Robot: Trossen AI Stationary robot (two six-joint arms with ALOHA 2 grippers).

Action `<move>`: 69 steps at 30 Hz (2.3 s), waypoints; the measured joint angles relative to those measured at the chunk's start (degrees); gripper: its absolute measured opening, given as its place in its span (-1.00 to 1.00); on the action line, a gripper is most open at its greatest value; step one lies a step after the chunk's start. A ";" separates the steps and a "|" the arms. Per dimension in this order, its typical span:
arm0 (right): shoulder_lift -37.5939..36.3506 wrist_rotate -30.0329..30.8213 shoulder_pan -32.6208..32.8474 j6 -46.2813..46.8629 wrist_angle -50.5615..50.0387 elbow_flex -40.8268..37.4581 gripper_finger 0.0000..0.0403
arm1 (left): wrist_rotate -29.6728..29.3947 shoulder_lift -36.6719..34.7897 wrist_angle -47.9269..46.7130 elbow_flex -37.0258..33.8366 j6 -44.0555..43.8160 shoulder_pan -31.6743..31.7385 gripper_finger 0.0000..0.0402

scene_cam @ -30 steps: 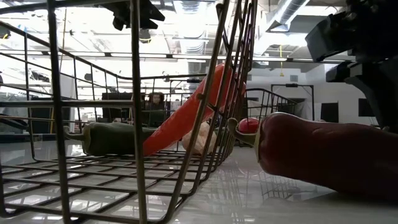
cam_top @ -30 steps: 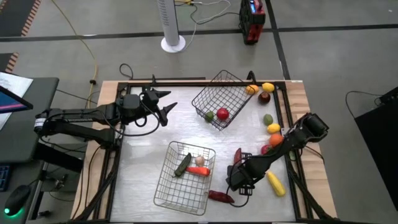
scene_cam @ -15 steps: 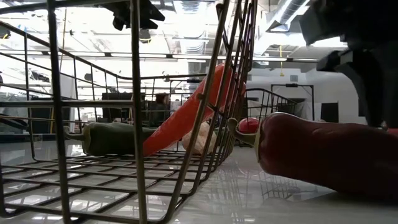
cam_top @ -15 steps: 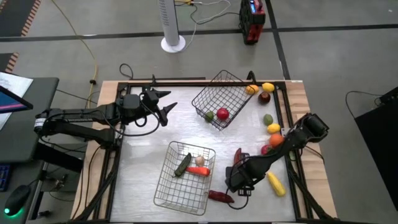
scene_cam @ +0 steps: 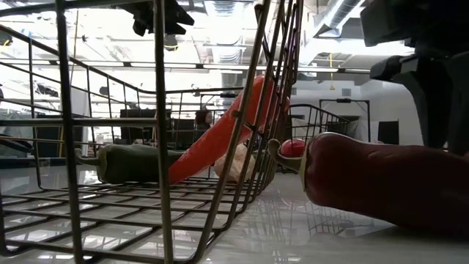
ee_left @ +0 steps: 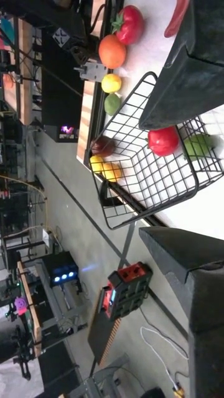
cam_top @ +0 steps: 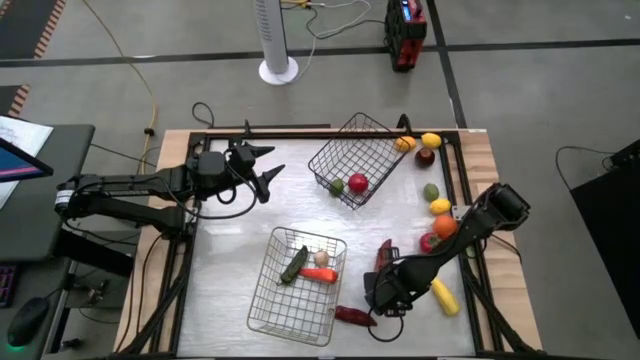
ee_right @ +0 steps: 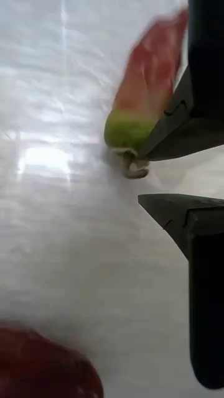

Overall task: Sort produce into baskets
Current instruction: Put the top red chili pepper into the gold wire basket

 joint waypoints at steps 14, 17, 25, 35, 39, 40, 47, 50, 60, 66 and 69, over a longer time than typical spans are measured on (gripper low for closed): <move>0.02 4.70 0.15 -1.99 4.00 -0.01 -0.39 | 0.00 0.00 -0.10 0.00 0.02 0.00 0.27; 0.02 4.72 0.19 -1.99 4.29 -0.68 -0.39 | 0.00 0.00 -0.35 0.00 0.02 -0.01 0.27; 0.06 4.06 0.19 -1.84 7.91 -4.47 -0.39 | 0.00 0.00 -0.39 0.00 0.04 0.01 0.27; 0.06 4.19 0.21 -2.88 6.55 -4.47 -0.45 | 0.00 0.00 -0.39 0.00 0.04 -0.01 0.27; 0.06 4.64 0.21 -3.06 5.00 -4.47 -0.55 | 0.00 0.00 -0.42 0.00 0.04 -0.01 0.28; 0.06 5.00 0.21 -3.14 4.76 -4.47 -0.59 | 0.00 0.00 -0.42 0.00 0.04 -0.01 0.28; 0.06 4.51 -0.36 -4.41 5.02 -4.47 -0.92 | 0.00 0.00 -0.42 0.00 0.07 -0.01 0.28; 0.06 4.15 -0.38 -4.40 5.02 -4.47 -0.91 | 0.00 0.00 -0.42 0.00 0.05 0.00 0.28; -0.05 3.35 -1.75 -5.25 -5.16 3.77 -0.90 | 0.00 0.00 -0.39 0.00 0.04 -0.01 0.27; -0.03 -0.24 -0.61 -6.23 -5.18 3.67 -0.45 | 0.00 0.00 -0.42 0.00 0.32 -0.01 0.27; -0.03 -0.26 0.19 -6.35 -5.40 3.67 -0.16 | 0.00 0.00 -0.39 0.00 0.68 0.00 0.27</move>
